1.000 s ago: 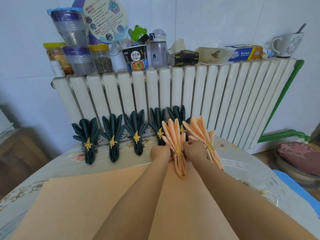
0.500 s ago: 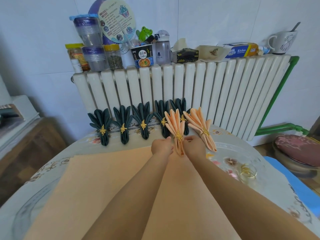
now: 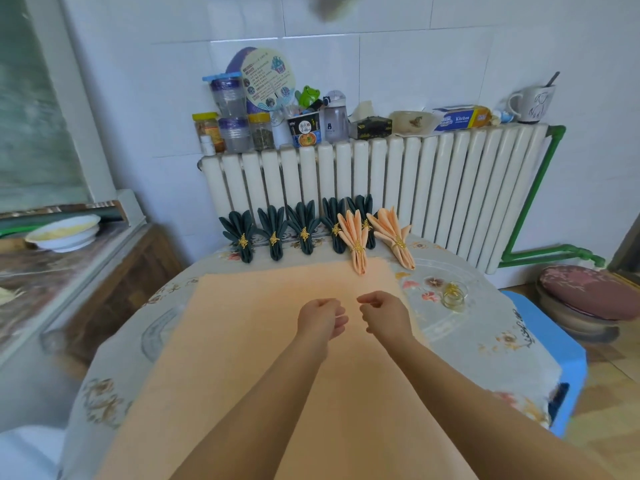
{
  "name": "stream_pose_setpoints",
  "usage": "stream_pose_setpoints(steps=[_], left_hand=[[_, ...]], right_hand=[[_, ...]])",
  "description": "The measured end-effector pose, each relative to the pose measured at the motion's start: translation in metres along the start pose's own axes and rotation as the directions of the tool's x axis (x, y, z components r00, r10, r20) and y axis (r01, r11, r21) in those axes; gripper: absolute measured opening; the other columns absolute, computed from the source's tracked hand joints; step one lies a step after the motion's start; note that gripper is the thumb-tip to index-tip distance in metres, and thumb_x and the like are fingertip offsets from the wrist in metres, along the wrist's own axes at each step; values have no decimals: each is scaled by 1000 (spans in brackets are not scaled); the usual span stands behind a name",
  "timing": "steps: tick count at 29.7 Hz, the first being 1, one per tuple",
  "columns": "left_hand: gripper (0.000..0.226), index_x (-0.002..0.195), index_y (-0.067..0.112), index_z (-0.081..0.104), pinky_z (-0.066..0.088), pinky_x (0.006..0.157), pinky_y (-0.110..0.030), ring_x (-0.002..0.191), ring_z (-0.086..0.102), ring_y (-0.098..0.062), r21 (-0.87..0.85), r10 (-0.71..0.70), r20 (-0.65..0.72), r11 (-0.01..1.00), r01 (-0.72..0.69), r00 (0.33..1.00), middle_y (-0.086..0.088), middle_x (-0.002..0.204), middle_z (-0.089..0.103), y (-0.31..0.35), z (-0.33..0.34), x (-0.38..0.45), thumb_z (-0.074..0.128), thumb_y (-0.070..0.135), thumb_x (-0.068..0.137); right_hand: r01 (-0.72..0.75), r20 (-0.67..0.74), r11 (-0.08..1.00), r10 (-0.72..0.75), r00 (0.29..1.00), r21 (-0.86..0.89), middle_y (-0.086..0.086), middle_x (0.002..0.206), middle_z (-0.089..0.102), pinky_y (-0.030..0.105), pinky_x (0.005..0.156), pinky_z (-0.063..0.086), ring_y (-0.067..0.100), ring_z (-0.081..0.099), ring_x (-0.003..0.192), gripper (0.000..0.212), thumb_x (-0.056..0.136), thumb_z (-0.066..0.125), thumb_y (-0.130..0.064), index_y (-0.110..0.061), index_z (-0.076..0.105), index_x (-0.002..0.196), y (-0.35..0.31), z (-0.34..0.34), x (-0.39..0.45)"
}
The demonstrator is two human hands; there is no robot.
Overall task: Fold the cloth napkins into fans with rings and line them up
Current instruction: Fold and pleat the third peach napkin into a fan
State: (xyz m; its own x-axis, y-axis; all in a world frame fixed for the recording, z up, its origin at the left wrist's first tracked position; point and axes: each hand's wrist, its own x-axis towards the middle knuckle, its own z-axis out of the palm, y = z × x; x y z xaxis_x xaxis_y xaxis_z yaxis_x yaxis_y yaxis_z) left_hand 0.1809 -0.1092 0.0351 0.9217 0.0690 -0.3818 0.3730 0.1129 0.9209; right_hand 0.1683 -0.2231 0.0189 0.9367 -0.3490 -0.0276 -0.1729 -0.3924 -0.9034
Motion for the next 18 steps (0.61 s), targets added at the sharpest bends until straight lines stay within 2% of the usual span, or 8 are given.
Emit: stream_pose_setpoints(steps=[2,6,10,12,14,15,18], left_hand=[[9,90,10,58,54,60,-21,69,62,-15,50,27,29,998,-29,999,-5,85,63,-11,-11,-19,55,16,96],[10,88,11,59,52,60,-21,67,61,-15,154,89,76,983,-100,993,-4,83,63,-33,-40,-67,54,16,96],[12,93,14,60,49,74,-29,78,63,-14,316,130,75,937,-148,989,-2,92,65,-58,-57,-95,53,22,96],[11,94,12,62,48,73,-30,78,63,-14,350,129,72,925,-147,989,-2,93,65,-75,-66,-108,54,21,95],[8,92,14,63,51,79,-33,83,62,-16,388,164,69,905,-178,984,0,91,65,-86,-75,-114,56,18,92],[7,90,16,64,52,82,-32,87,62,-16,423,199,75,881,-212,977,2,91,65,-90,-77,-114,57,17,91],[7,88,22,66,43,74,-18,90,59,-11,542,296,132,778,-319,946,8,91,64,-97,-90,-121,62,16,87]], right_hand=[[14,22,1000,-14,1000,4,-5,92,64,41,85,54,17,61,93,25,85,50,-7,-28,64,88,9,-2,-18],[27,76,1000,-26,997,-5,-4,87,64,39,77,56,20,63,78,24,85,51,-7,-22,67,92,19,-7,-68],[102,169,992,-89,982,-68,-12,86,61,35,83,53,14,59,87,25,85,51,-7,-23,68,96,32,-5,-101],[106,202,992,-89,975,-74,-11,91,62,28,79,49,11,57,86,27,85,52,-5,-23,68,96,39,-3,-119],[133,236,988,-111,965,-77,-8,94,64,20,78,42,10,58,90,28,85,53,-3,-25,68,94,47,-2,-133],[150,248,986,-127,960,-75,-8,96,65,17,78,40,9,58,93,29,84,54,-2,-26,67,94,51,-3,-136],[213,286,975,-186,940,-65,-10,99,66,10,79,42,5,58,93,31,81,56,-2,-30,67,89,55,-7,-151]])
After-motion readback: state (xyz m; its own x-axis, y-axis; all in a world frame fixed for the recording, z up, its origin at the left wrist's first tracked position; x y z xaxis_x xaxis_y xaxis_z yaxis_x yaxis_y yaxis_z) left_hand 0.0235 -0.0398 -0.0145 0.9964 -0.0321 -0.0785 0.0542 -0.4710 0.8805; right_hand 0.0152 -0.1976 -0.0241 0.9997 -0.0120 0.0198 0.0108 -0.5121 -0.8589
